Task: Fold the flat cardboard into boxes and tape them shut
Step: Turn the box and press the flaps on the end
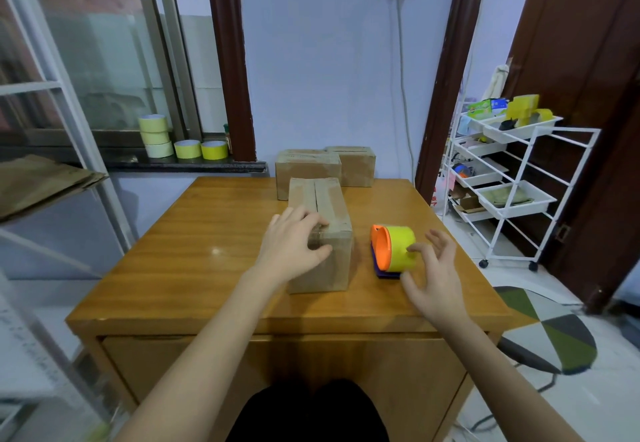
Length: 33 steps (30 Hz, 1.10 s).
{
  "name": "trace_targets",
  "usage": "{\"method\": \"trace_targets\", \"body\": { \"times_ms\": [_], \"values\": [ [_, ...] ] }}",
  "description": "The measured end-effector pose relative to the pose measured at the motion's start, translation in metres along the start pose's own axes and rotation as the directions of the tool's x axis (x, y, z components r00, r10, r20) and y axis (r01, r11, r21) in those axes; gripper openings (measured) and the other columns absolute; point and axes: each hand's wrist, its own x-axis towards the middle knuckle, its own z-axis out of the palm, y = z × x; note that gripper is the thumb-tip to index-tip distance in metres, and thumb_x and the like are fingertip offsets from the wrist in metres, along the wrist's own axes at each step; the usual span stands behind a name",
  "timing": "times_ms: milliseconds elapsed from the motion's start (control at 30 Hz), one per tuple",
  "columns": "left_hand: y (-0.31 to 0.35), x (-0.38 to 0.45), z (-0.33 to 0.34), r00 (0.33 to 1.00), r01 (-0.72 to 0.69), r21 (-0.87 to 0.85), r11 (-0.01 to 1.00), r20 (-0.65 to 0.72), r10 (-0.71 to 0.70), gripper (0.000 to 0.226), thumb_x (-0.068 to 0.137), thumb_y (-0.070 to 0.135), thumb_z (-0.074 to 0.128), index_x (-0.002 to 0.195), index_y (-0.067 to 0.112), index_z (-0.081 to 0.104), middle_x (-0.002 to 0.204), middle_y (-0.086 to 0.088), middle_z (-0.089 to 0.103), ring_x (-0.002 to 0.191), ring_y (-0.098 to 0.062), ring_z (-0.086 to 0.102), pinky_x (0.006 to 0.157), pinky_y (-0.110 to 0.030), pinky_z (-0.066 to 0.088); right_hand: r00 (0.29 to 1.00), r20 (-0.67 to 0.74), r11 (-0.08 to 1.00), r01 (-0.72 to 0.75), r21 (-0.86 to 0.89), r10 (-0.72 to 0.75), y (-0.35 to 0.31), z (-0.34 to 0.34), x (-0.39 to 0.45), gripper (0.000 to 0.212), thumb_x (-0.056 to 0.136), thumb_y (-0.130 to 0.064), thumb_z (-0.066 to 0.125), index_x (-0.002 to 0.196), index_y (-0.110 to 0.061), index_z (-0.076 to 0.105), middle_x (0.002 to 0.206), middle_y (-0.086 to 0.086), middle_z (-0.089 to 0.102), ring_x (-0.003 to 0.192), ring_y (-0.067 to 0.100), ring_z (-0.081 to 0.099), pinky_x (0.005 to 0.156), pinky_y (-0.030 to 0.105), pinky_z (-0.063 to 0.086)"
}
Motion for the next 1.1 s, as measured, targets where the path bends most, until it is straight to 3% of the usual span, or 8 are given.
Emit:
{"method": "trace_targets", "body": {
  "times_ms": [100,233,500,733,833,900,1000,1100],
  "values": [
    [-0.004,-0.003,-0.006,0.996,0.085,-0.425,0.901,0.01,-0.089,0.041,0.087,0.035,0.065,0.125,0.025,0.054,0.135,0.007,0.038,0.126,-0.009,0.033,0.107,-0.031,0.026,0.999,-0.055,0.993,0.009,0.116,-0.003,-0.029,-0.008,0.009,0.028,0.09,-0.009,0.059,0.118,-0.009,0.057,0.143,0.01,0.036,0.131,0.018,0.039,0.092,0.026,0.037],
    [0.002,-0.019,-0.011,0.915,0.208,-0.863,0.461,0.005,-0.404,0.042,0.098,0.033,0.048,0.14,0.028,0.043,0.144,0.013,0.035,0.13,-0.004,0.031,0.106,-0.028,0.024,0.971,0.227,0.852,-0.181,0.492,0.075,-0.074,-0.002,0.018,0.046,0.102,-0.021,0.039,0.147,-0.017,0.031,0.151,-0.007,0.031,0.139,0.006,0.025,0.113,0.023,0.02],
    [0.025,-0.036,0.01,0.875,0.331,-0.921,0.203,0.22,-0.43,0.059,0.101,0.04,0.031,0.152,0.03,0.004,0.159,0.002,0.016,0.144,-0.019,0.018,0.114,-0.037,0.016,0.842,0.481,0.427,-0.539,0.726,0.244,-0.123,0.033,0.027,0.053,0.105,-0.031,0.026,0.154,-0.022,0.009,0.159,-0.003,0.015,0.145,0.015,0.014,0.115,0.03,0.014],
    [0.01,-0.057,-0.004,0.919,0.324,-0.851,0.413,0.179,-0.351,0.055,0.101,0.046,0.023,0.152,0.028,0.015,0.156,0.01,0.019,0.143,-0.011,0.018,0.105,-0.017,0.017,0.871,0.465,0.608,-0.458,0.649,0.16,-0.088,0.017,0.022,0.048,0.102,-0.049,0.024,0.145,-0.03,0.033,0.15,-0.009,0.035,0.139,0.009,0.03,0.116,0.026,0.022],
    [-0.001,-0.059,-0.01,0.971,0.188,-0.654,0.733,0.01,-0.24,0.05,0.102,0.039,0.029,0.15,0.029,0.019,0.153,0.017,0.018,0.137,0.005,0.01,0.109,-0.017,0.01,0.943,0.327,0.801,-0.151,0.58,-0.059,-0.086,0.0,0.022,0.052,0.099,-0.05,0.023,0.141,-0.027,0.041,0.147,-0.02,0.032,0.137,-0.006,0.024,0.109,0.006,0.015],
    [-0.004,-0.056,-0.008,0.999,0.041,-0.324,0.945,0.01,-0.04,0.049,0.102,0.04,0.027,0.149,0.028,0.022,0.15,0.019,0.017,0.135,0.008,0.007,0.113,-0.021,0.007,0.908,0.334,0.912,0.107,0.396,-0.251,-0.092,-0.001,0.027,0.054,0.102,-0.048,0.021,0.142,-0.021,0.043,0.147,-0.015,0.035,0.14,-0.002,0.022,0.114,0.014,0.012],
    [-0.013,-0.052,-0.003,0.992,-0.127,-0.024,0.992,0.013,0.127,0.051,0.102,0.046,0.02,0.148,0.025,0.027,0.154,0.011,0.024,0.141,0.002,0.012,0.119,-0.024,0.007,0.803,0.423,0.895,0.443,0.047,-0.42,-0.094,0.003,0.027,0.068,0.093,-0.051,0.011,0.145,-0.018,0.038,0.151,-0.005,0.037,0.142,0.007,0.027,0.119,0.028,0.011],
    [-0.023,-0.054,0.001,0.984,-0.177,0.009,0.984,-0.006,0.177,0.054,0.1,0.047,0.017,0.148,0.027,0.028,0.154,0.011,0.027,0.142,0.002,0.012,0.118,-0.025,0.014,0.795,0.383,0.869,0.494,0.041,-0.47,-0.088,0.004,0.027,0.06,0.095,-0.044,0.019,0.145,-0.018,0.04,0.149,-0.003,0.04,0.14,0.008,0.031,0.119,0.028,0.013]
  ]
}}
